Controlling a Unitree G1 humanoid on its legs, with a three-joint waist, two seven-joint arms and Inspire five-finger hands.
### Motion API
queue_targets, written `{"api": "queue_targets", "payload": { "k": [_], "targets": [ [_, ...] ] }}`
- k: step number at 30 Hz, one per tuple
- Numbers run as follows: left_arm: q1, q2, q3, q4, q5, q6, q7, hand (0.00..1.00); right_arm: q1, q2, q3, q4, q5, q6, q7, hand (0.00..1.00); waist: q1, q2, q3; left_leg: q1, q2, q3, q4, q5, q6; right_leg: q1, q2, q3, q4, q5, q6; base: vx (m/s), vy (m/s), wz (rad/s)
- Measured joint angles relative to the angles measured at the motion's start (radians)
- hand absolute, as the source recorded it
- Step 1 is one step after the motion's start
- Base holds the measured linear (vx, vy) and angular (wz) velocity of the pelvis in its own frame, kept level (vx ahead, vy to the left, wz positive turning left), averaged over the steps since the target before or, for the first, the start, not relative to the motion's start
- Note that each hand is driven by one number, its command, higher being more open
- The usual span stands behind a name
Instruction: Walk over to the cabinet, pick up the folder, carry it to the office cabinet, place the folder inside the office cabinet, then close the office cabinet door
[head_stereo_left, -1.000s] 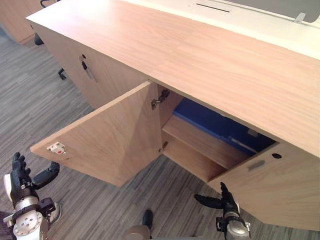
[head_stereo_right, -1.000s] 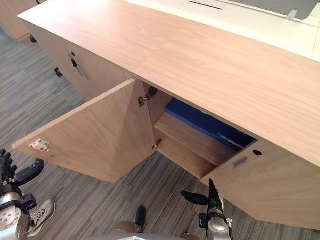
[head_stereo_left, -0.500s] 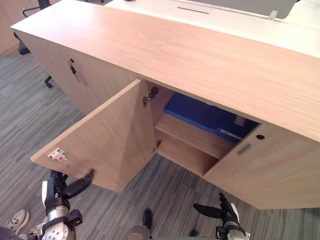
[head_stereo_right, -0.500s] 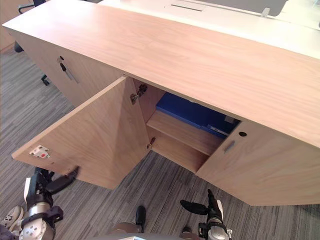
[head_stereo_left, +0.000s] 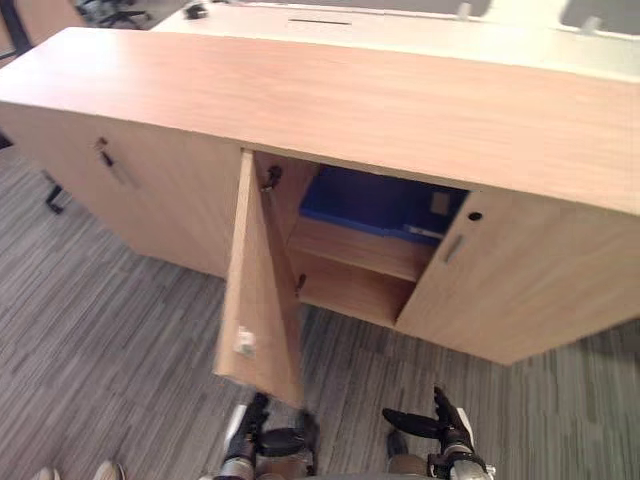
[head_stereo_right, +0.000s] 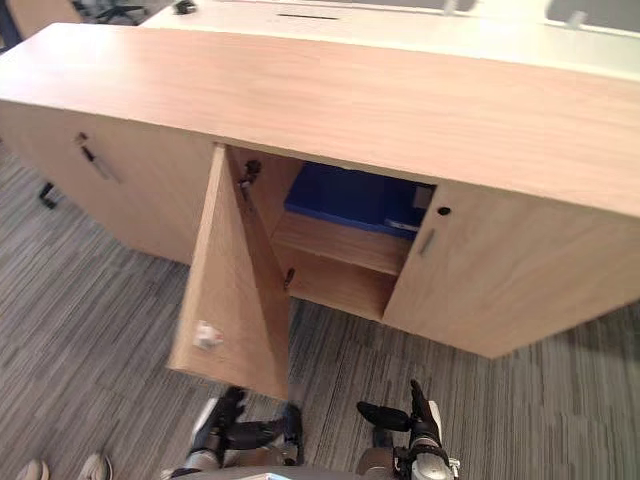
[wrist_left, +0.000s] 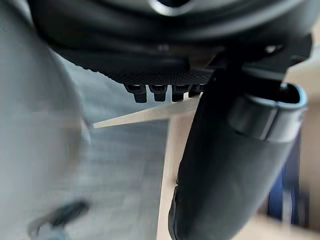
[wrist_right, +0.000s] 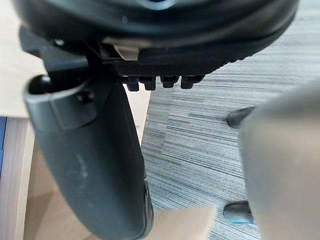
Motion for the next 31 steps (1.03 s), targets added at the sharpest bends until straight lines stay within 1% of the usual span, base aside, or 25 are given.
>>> {"api": "queue_targets", "payload": {
  "k": [1,2,3,5,6,7,9,10,11,12,14,16,17,20,23,25,26,28,29,31],
  "targets": [
    [-0.067,-0.001,-0.031,0.000,0.016,0.000,-0.010,1.00,-0.008,-0.001,0.013,0.000,-0.003,0.000,-0.003,1.00,-0.016,0.000,0.000,-0.002,0.000,0.025,0.000,-0.004,0.005,-0.017,0.000,0.017,-0.001,0.004,-0.018,0.00,0.062,-0.71],
    [-0.104,-0.001,-0.044,0.000,0.020,0.000,-0.013,1.00,-0.011,-0.002,0.020,0.000,-0.004,0.000,-0.005,1.00,-0.025,0.000,0.000,-0.003,0.000,0.038,0.000,-0.006,0.008,-0.024,0.000,0.025,-0.001,0.005,-0.024,0.01,0.044,-0.68],
    [-0.181,-0.004,-0.046,-0.002,0.036,0.000,-0.016,1.00,-0.015,-0.004,0.031,0.000,-0.010,0.000,-0.009,1.00,-0.037,0.000,0.000,-0.004,0.000,0.061,0.000,-0.009,0.012,-0.037,0.000,0.041,-0.003,0.008,-0.029,0.01,0.030,-0.52],
    [-0.308,0.000,-0.024,-0.015,0.056,-0.008,-0.004,1.00,-0.028,-0.007,0.039,-0.001,-0.018,0.001,-0.011,1.00,-0.069,0.002,0.001,-0.005,0.003,0.088,0.000,-0.014,0.019,-0.047,0.000,0.056,-0.019,0.019,-0.043,0.02,0.022,-0.51],
    [-0.341,0.006,-0.012,-0.015,0.063,-0.009,0.000,1.00,-0.035,-0.007,0.040,0.001,-0.019,0.001,-0.011,1.00,-0.078,0.003,0.001,-0.005,0.005,0.098,0.000,-0.016,0.021,-0.048,0.000,0.058,-0.026,0.022,-0.041,0.05,0.006,-0.47],
    [-0.399,0.015,0.019,-0.015,0.078,-0.010,0.011,1.00,-0.040,-0.008,0.040,0.005,-0.019,0.001,-0.011,1.00,-0.088,0.003,0.001,-0.004,0.008,0.112,0.000,-0.020,0.023,-0.050,0.000,0.061,-0.042,0.039,-0.041,0.08,-0.013,-0.42],
    [-0.478,0.045,0.082,-0.004,0.105,-0.013,0.041,1.00,-0.045,-0.010,0.038,0.009,-0.019,0.001,-0.011,1.00,-0.105,0.002,0.001,-0.002,0.011,0.129,0.001,-0.019,0.021,-0.048,-0.001,0.064,-0.070,0.110,-0.029,0.12,-0.037,-0.33],
    [-0.499,0.055,0.100,0.007,0.111,-0.013,0.048,1.00,-0.046,-0.011,0.037,0.010,-0.019,0.001,-0.011,1.00,-0.106,0.002,0.001,0.000,0.011,0.133,0.003,-0.019,0.021,-0.046,-0.002,0.064,-0.075,0.129,-0.007,0.15,-0.060,-0.22],
    [-0.530,0.081,0.136,0.032,0.112,-0.015,0.060,1.00,-0.051,-0.013,0.037,0.021,-0.020,0.001,-0.009,1.00,-0.105,0.004,0.002,0.009,0.014,0.141,0.005,-0.017,0.024,-0.034,0.001,0.061,-0.092,0.157,0.037,0.13,-0.064,-0.30],
    [-0.553,0.109,0.170,0.057,0.113,-0.015,0.076,1.00,-0.056,-0.016,0.037,0.031,-0.019,0.001,-0.005,1.00,-0.103,0.008,0.005,0.019,0.025,0.149,0.006,-0.016,0.025,-0.023,0.011,0.062,-0.108,0.166,0.051,0.17,-0.107,-0.31],
    [-0.576,0.146,0.208,0.089,0.112,-0.015,0.098,1.00,-0.068,-0.027,0.037,0.044,-0.020,0.001,0.000,1.00,-0.105,0.015,0.009,0.030,0.045,0.142,0.006,-0.017,0.024,-0.017,0.030,0.058,-0.112,0.170,0.055,0.14,-0.138,-0.26],
    [-0.576,0.152,0.212,0.089,0.112,-0.015,0.098,1.00,-0.070,-0.045,0.036,0.046,-0.020,0.001,0.002,1.00,-0.106,0.020,0.012,0.032,0.056,0.116,0.006,-0.016,0.022,-0.012,0.040,0.046,-0.111,0.170,0.055,0.11,-0.134,-0.04],
    [-0.574,0.144,0.209,0.089,0.112,-0.015,0.097,1.00,-0.070,-0.058,0.036,0.046,-0.020,0.001,0.003,1.00,-0.106,0.022,0.013,0.033,0.062,0.109,0.006,-0.016,0.017,-0.009,0.044,0.037,-0.111,0.170,0.055,0.09,-0.121,0.09],
    [-0.547,0.131,0.199,0.083,0.112,-0.022,0.086,1.00,-0.071,-0.071,0.029,0.047,-0.019,0.001,0.003,1.00,-0.109,0.023,0.013,0.036,0.068,0.098,0.006,-0.015,0.014,-0.002,0.048,0.019,-0.110,0.174,0.050,0.02,-0.052,0.09],
    [-0.446,0.102,0.201,0.071,0.107,-0.033,0.072,1.00,-0.071,-0.070,0.011,0.051,-0.017,0.002,0.003,1.00,-0.107,0.022,0.013,0.038,0.067,0.091,0.005,-0.017,0.011,0.002,0.047,0.009,-0.110,0.174,0.049,-0.05,-0.020,0.03],
    [-0.341,0.094,0.204,0.070,0.099,-0.035,0.046,1.00,-0.070,-0.061,-0.007,0.057,-0.016,0.004,0.004,1.00,-0.101,0.022,0.013,0.040,0.067,0.084,0.004,-0.014,0.007,0.004,0.044,0.004,-0.110,0.173,0.047,-0.10,-0.025,0.04],
    [-0.310,0.091,0.209,0.071,0.091,-0.035,0.039,1.00,-0.070,-0.060,-0.011,0.058,-0.016,0.004,0.004,1.00,-0.099,0.022,0.013,0.040,0.067,0.083,0.000,-0.013,0.005,0.005,0.042,0.002,-0.111,0.171,0.045,-0.12,-0.038,0.02],
    [-0.216,0.067,0.250,0.114,0.070,-0.034,0.007,1.00,-0.057,-0.055,-0.040,0.060,-0.012,0.008,0.004,1.00,-0.073,0.021,0.014,0.045,0.066,0.081,-0.001,-0.008,-0.001,0.010,0.043,-0.003,-0.110,0.161,0.034,-0.13,-0.035,0.04],
    [-0.204,0.061,0.261,0.135,0.068,-0.034,0.003,1.00,-0.051,-0.055,-0.046,0.060,-0.007,0.009,0.004,1.00,-0.066,0.021,0.014,0.048,0.066,0.077,-0.001,-0.008,-0.004,0.013,0.043,-0.006,-0.110,0.159,0.035,-0.12,-0.029,0.11],
    [-0.167,0.054,0.314,0.224,0.061,-0.032,-0.012,1.00,-0.040,-0.056,-0.066,0.060,0.006,0.010,0.004,1.00,-0.047,0.018,0.013,0.049,0.068,0.064,-0.001,-0.006,-0.008,0.016,0.044,-0.020,-0.111,0.151,0.041,-0.10,-0.032,0.15]
  ]
}}
